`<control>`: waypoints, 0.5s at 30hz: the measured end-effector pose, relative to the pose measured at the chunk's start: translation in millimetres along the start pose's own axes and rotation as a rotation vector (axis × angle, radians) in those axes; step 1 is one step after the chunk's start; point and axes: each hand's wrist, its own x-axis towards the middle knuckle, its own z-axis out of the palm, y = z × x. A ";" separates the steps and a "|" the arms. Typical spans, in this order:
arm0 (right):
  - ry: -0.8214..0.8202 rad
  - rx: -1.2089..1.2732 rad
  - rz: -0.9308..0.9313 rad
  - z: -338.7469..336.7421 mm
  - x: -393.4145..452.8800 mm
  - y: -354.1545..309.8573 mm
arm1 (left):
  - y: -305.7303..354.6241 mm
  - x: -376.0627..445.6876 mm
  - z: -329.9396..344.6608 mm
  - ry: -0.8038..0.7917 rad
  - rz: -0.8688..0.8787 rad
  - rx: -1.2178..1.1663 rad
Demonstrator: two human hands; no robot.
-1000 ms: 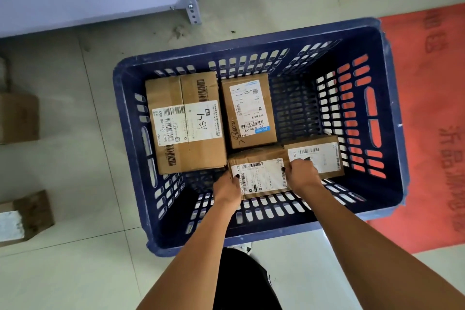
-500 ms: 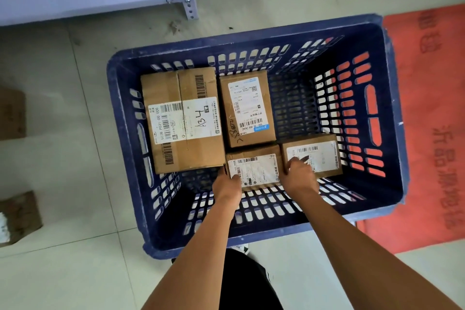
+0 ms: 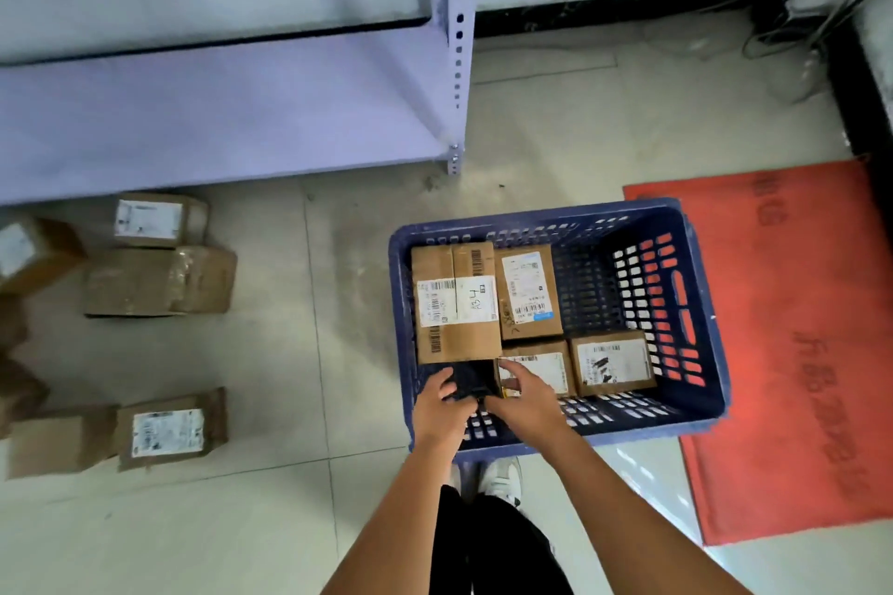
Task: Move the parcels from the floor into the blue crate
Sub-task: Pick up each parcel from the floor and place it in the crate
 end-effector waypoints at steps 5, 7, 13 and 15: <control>-0.032 0.034 -0.059 54.1 -23.4 -35.6 | 1.1 -10.3 -75.6 0.036 0.059 -0.036; -0.049 0.007 -0.067 82.8 -24.0 -42.0 | -7.7 -3.1 -110.5 0.045 0.063 -0.063; -0.083 -0.017 -0.031 202.3 -25.5 -50.3 | -74.7 23.9 -242.0 0.113 0.036 -0.011; -0.101 -0.039 -0.021 249.9 -30.0 -57.8 | -98.4 33.5 -292.6 0.117 0.014 0.007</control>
